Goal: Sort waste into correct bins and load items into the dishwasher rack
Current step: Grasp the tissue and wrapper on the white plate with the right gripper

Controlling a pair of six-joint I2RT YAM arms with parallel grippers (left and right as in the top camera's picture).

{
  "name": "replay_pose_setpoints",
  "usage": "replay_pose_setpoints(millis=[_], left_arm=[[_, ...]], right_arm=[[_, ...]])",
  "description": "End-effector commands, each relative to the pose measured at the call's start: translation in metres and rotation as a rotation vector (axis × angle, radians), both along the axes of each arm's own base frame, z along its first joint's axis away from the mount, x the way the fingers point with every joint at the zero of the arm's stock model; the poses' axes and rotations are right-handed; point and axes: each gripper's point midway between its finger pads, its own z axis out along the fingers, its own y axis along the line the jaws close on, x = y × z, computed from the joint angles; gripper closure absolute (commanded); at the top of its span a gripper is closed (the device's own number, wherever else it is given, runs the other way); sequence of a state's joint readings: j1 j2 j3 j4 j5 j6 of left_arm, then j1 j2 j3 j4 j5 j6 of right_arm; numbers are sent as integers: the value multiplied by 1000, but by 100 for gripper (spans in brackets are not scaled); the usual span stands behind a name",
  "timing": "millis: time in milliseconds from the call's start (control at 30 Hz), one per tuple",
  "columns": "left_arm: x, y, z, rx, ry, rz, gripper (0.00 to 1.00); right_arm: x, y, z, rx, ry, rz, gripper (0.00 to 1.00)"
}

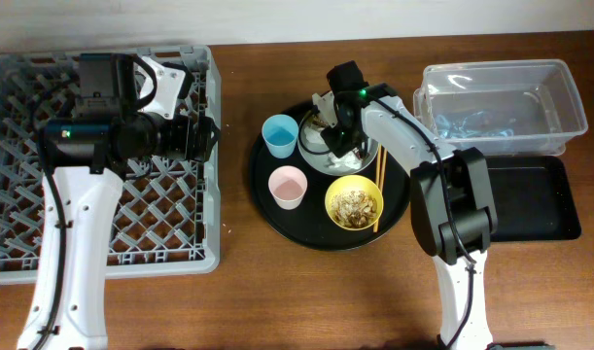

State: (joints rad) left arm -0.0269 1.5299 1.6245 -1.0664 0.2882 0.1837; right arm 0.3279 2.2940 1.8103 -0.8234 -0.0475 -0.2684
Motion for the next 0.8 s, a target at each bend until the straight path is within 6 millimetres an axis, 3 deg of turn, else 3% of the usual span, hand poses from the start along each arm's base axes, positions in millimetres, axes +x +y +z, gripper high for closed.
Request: replay_pose_setpoints(millis=[0, 67, 133, 200, 267, 300, 433, 467, 567, 667, 767], left_arm=[[1, -2, 5, 3, -16, -17, 1], [1, -2, 5, 3, -16, -17, 1], [1, -2, 5, 3, -16, -17, 1], [1, -2, 5, 3, -16, -17, 1], [1, -2, 5, 3, -16, -17, 1], [1, -2, 5, 3, -16, -17, 1], [1, -2, 5, 3, -16, -17, 1], [1, -2, 5, 3, -16, -17, 1], [1, -2, 5, 3, -16, -17, 1], [1, -2, 5, 3, -16, -17, 1], [1, -2, 5, 3, -16, -17, 1]], right_arm=[[5, -3, 3, -10, -15, -23, 87], [8, -5, 5, -13, -23, -54, 96], [12, -12, 14, -16, -28, -134, 96], [16, -18, 37, 6, -36, -193, 96], [21, -20, 71, 51, -60, -208, 96], [25, -25, 101, 85, -85, -227, 96], [31, -56, 182, 141, -172, -358, 96], [32, -83, 212, 167, -208, -477, 96], [32, -135, 236, 213, -224, -695, 96], [29, -203, 237, 263, -210, -991, 96], [21, -264, 223, 293, -192, -1244, 96]])
